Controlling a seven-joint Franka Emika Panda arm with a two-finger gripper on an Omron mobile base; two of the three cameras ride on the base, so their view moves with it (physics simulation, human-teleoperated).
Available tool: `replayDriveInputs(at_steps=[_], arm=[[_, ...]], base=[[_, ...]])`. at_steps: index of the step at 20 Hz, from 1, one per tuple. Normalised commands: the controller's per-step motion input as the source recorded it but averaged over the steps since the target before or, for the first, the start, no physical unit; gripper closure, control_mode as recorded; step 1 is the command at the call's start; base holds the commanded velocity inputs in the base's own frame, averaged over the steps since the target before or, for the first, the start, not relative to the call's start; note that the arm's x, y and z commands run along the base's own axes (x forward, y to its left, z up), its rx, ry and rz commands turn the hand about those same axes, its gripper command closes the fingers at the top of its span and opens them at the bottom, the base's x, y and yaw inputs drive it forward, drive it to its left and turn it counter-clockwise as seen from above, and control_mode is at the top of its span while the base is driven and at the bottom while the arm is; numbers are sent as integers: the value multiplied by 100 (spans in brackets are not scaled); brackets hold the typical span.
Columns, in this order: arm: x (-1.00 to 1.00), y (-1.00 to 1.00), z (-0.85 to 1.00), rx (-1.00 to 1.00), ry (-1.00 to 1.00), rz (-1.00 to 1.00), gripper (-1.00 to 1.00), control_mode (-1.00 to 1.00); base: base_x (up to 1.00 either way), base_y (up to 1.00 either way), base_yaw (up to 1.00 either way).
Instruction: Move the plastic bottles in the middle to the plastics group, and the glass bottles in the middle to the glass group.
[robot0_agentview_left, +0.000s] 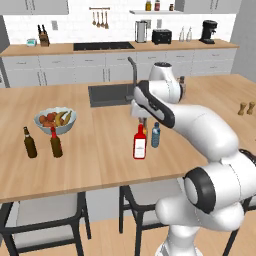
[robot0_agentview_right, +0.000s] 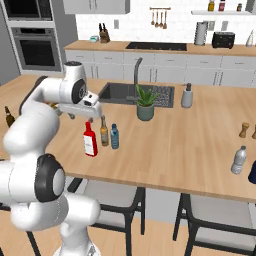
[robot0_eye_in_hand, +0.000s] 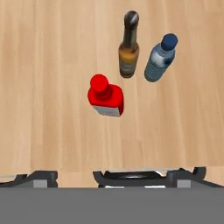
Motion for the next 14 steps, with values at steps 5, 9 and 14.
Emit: replayDriveInputs(at_steps=[5,9,14], arm=[[14,1,-42,0,10,0,-100,-100],[5,6,-46,0,2,0,-100,-100],[17,14,-30,0,5,0,-100,-100]], base=[[0,0,0],[0,0,0],[0,0,0]])
